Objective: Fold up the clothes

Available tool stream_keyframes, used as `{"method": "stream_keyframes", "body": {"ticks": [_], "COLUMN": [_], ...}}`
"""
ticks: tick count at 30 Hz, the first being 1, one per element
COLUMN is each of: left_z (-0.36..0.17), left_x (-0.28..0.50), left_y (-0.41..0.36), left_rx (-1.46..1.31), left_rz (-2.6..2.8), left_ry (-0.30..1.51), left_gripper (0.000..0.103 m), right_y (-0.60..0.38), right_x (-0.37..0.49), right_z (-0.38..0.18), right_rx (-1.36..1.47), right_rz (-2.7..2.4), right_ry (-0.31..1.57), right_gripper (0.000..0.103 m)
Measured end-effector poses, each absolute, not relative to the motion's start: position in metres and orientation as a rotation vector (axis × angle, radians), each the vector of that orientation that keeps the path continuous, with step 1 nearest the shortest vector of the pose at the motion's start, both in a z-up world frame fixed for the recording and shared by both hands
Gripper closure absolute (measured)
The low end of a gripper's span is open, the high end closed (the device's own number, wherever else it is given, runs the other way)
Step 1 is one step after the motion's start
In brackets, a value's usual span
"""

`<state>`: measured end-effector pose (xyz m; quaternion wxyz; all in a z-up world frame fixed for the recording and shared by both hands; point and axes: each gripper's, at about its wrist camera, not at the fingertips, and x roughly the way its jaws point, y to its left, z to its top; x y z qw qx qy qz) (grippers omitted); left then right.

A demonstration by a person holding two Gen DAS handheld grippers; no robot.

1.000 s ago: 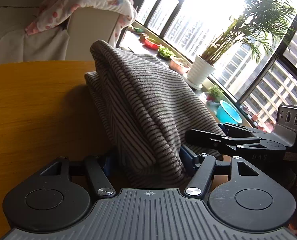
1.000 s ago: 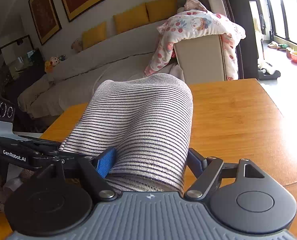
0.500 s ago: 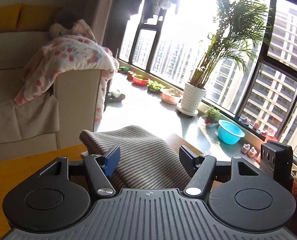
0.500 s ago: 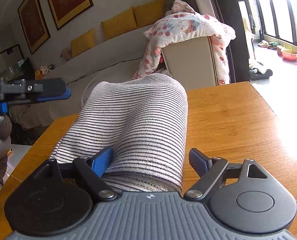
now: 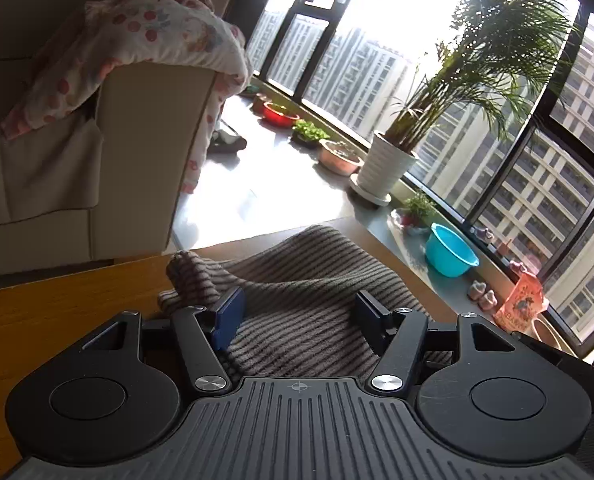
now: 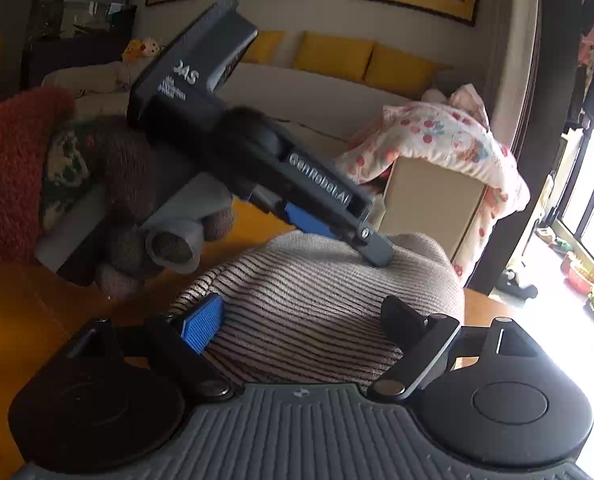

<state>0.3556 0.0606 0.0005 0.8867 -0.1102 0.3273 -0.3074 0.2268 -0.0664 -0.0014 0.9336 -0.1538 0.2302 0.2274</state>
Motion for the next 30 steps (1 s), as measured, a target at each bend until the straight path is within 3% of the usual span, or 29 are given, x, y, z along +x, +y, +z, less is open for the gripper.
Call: {"method": "stream_keyframes", "body": {"ticks": [4, 6, 7, 11, 13, 15, 16, 17, 18, 22, 24, 26, 30], "left_z": [0.013, 0.017, 0.018, 0.005, -0.005, -0.011, -0.011, -0.009, -0.005, -0.001, -0.011, -0.016, 0.01], "left_x": [0.334, 0.313, 0.303, 0.264, 0.256, 0.254, 0.255, 0.255, 0.254, 0.247, 0.247, 0.245, 0.231], "left_y": [0.071, 0.079, 0.082, 0.095, 0.095, 0.088, 0.084, 0.083, 0.084, 0.086, 0.083, 0.081, 0.085], "left_rx": [-0.265, -0.28, -0.28, -0.329, -0.372, -0.36, -0.356, -0.363, -0.382, -0.414, -0.358, -0.297, -0.288], "left_rz": [-0.578, -0.549, -0.537, -0.571, -0.603, -0.614, -0.614, -0.627, -0.651, -0.711, -0.64, -0.578, -0.541], "left_ry": [0.652, 0.662, 0.671, 0.731, 0.772, 0.791, 0.794, 0.786, 0.767, 0.738, 0.783, 0.797, 0.692], "left_gripper": [0.032, 0.024, 0.015, 0.014, 0.017, 0.028, 0.039, 0.042, 0.042, 0.043, 0.048, 0.046, 0.047], "right_y": [-0.058, -0.074, -0.086, -0.158, -0.185, -0.196, -0.198, -0.196, -0.194, -0.181, -0.179, -0.177, -0.17], "right_x": [0.222, 0.218, 0.215, 0.216, 0.225, 0.235, 0.24, 0.246, 0.247, 0.23, 0.234, 0.238, 0.222], "right_z": [0.0, 0.008, 0.013, 0.023, 0.012, -0.002, -0.008, -0.013, -0.014, 0.008, 0.004, -0.011, -0.021], "right_rx": [-0.343, -0.273, -0.227, 0.11, 0.258, 0.329, 0.354, 0.373, 0.406, 0.317, 0.291, 0.263, 0.236], "right_rz": [0.443, 0.476, 0.491, 0.51, 0.483, 0.448, 0.44, 0.431, 0.435, 0.45, 0.433, 0.389, 0.376], "right_ry": [0.458, 0.47, 0.475, 0.551, 0.607, 0.648, 0.665, 0.69, 0.702, 0.561, 0.595, 0.656, 0.631], "right_gripper": [0.015, 0.015, 0.014, 0.006, 0.006, 0.007, 0.01, 0.023, 0.032, 0.034, 0.034, 0.034, 0.033]}}
